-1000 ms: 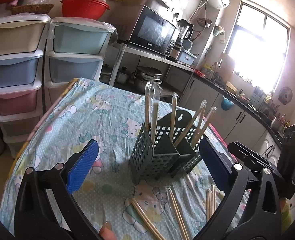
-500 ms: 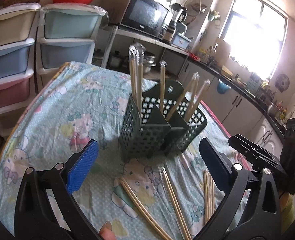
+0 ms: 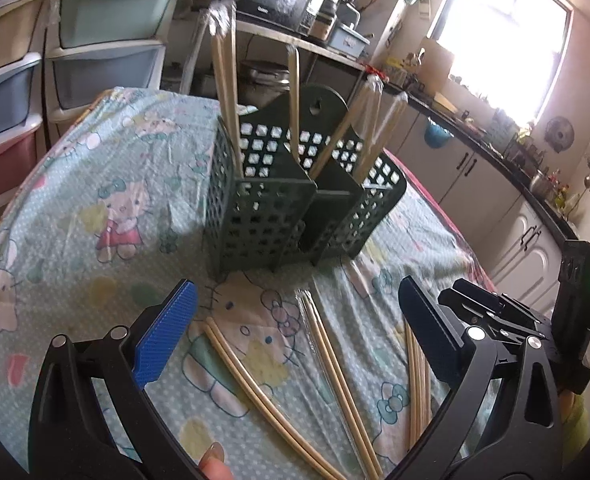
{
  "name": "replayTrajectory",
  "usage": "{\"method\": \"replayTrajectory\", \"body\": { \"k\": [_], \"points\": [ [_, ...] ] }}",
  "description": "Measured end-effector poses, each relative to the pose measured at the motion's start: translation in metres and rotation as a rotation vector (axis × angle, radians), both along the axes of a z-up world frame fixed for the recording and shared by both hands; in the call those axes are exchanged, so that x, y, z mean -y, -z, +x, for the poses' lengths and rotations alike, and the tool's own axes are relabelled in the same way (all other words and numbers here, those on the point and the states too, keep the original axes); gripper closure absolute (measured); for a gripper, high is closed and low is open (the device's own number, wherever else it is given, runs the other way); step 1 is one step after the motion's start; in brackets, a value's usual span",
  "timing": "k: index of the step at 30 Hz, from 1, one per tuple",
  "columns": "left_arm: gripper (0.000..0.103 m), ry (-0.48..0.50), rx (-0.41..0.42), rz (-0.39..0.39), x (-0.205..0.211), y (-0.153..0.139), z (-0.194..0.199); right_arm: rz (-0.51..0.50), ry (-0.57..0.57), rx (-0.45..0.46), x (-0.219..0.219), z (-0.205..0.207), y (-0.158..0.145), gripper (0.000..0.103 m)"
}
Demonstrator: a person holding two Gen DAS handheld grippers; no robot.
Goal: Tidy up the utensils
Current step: 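Reach down toward the loose chopsticks beside the caddy with both grippers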
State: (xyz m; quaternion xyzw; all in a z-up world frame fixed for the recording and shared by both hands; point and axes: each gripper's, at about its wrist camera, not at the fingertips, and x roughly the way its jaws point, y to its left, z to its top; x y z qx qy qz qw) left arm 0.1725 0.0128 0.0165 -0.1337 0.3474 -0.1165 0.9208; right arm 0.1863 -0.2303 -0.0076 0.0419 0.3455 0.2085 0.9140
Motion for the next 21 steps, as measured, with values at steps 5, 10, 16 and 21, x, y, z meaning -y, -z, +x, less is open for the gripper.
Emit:
{"method": "replayTrajectory", "body": {
  "k": [5, 10, 16, 21],
  "points": [
    [0.010, 0.033, -0.035, 0.003, 0.012, 0.012, 0.004, -0.004, 0.016, -0.021, 0.006, 0.001, 0.006, 0.049],
    [0.010, 0.072, -0.074, -0.016, 0.021, 0.026, 0.011, -0.022, 0.040, -0.053, 0.012, 0.006, 0.012, 0.059],
    [0.014, 0.103, -0.116, -0.021, 0.031, 0.039, 0.019, -0.052, 0.083, -0.112, 0.020, 0.019, 0.025, 0.068],
    [0.040, 0.130, -0.179, -0.031, 0.037, 0.051, 0.032, -0.054, 0.112, -0.161, 0.027, 0.031, 0.034, 0.072]
  ]
}}
